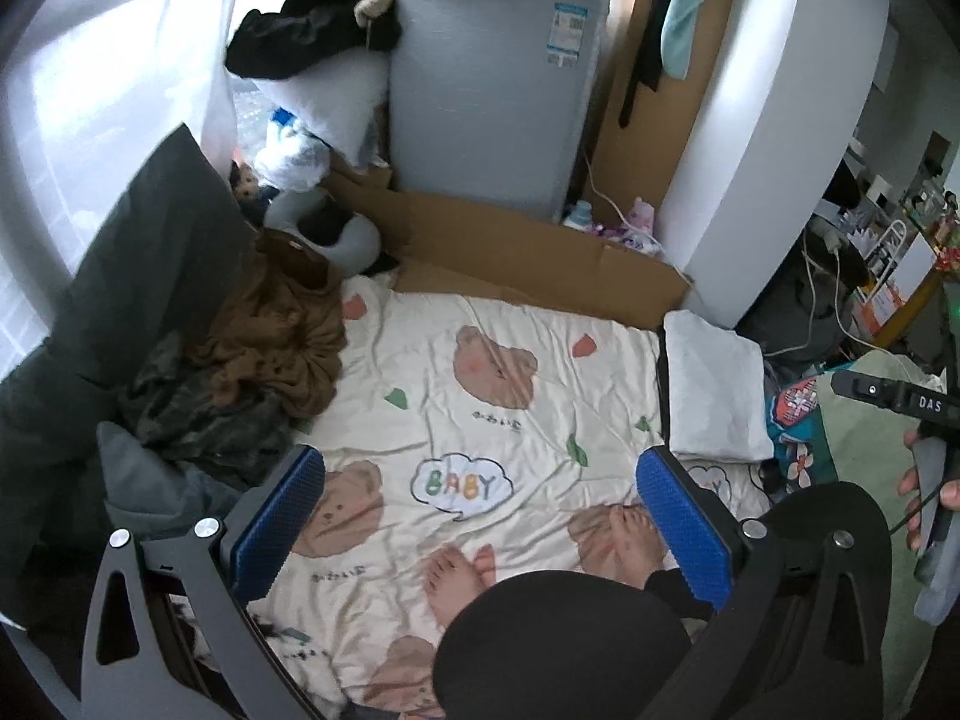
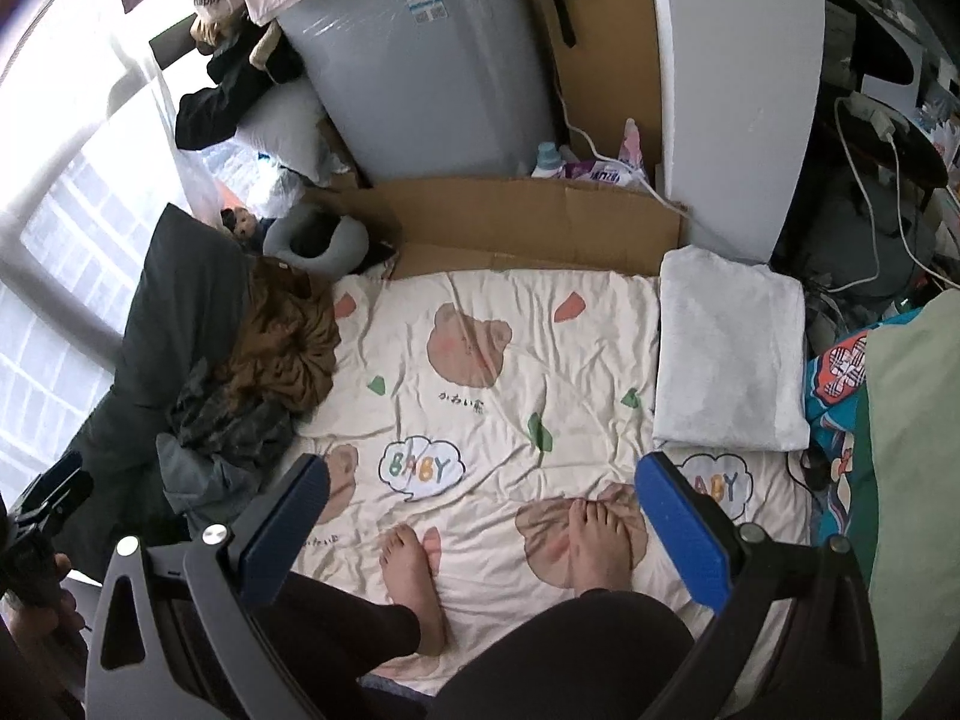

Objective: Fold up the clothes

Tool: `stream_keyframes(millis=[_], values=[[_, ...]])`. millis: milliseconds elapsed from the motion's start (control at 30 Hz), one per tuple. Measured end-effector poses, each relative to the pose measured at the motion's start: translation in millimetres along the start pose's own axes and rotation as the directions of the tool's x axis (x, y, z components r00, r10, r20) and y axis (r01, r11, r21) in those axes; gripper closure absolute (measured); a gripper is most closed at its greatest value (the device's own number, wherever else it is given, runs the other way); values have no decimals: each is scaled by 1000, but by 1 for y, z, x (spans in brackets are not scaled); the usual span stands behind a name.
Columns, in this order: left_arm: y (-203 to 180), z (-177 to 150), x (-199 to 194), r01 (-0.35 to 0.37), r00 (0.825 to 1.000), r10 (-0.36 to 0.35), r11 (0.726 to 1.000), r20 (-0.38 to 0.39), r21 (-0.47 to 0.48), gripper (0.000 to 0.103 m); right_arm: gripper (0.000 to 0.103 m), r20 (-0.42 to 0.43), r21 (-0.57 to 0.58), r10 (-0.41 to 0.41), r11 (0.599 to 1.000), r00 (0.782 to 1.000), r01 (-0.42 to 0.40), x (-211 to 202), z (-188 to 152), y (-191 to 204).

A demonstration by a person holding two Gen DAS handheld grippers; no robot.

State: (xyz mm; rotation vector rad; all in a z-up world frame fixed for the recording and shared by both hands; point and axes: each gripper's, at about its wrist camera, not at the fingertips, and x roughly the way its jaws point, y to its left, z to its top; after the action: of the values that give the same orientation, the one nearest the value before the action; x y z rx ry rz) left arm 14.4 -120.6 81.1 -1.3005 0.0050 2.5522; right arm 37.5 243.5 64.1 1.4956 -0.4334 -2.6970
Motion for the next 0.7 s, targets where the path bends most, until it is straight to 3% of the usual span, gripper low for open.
stream_keyframes(millis=[267, 700], values=[[-10, -9, 28, -4, 1000, 3, 999, -21, -38, 0, 0, 11, 16, -2, 1000, 1000, 2, 14, -11, -13], [-11, -15, 60, 8, 998, -14, 994, -58, -109, 0, 0, -12, -51, -27, 998, 1000, 26, 30, -18, 5]])
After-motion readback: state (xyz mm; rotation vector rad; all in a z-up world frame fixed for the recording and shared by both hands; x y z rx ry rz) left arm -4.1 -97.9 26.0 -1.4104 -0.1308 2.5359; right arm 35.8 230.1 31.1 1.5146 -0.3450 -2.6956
